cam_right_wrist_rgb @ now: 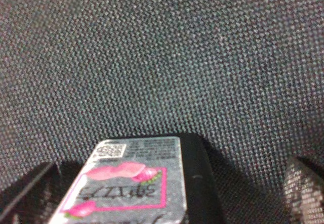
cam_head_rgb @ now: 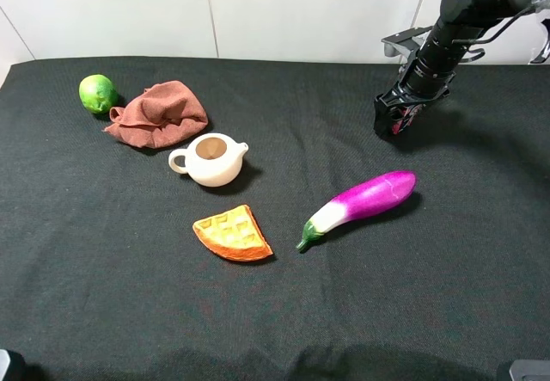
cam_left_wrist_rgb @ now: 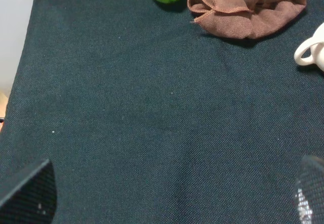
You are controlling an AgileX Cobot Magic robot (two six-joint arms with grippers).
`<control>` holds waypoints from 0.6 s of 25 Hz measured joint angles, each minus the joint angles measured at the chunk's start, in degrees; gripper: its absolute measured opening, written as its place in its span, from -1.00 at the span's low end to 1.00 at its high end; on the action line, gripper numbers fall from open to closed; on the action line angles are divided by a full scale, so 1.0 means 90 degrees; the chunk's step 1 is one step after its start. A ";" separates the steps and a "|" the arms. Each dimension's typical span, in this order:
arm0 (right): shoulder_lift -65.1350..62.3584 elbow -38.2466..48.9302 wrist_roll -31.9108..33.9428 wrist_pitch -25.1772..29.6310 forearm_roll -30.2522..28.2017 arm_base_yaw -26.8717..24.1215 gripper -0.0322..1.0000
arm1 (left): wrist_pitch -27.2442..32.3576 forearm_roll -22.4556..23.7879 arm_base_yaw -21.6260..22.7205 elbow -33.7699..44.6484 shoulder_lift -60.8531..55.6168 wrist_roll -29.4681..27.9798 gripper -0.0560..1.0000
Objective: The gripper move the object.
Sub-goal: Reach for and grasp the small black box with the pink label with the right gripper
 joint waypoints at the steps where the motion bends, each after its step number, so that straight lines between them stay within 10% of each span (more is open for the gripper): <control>1: 0.0000 0.0000 0.0000 0.0000 0.0000 0.0000 0.34 | 0.0000 0.0000 0.0000 0.0000 0.0000 0.0000 0.98; 15: 0.0000 -0.0006 0.0000 0.0041 0.0000 0.0000 0.34 | 0.0000 0.0000 0.0000 0.0000 0.0000 0.0000 0.98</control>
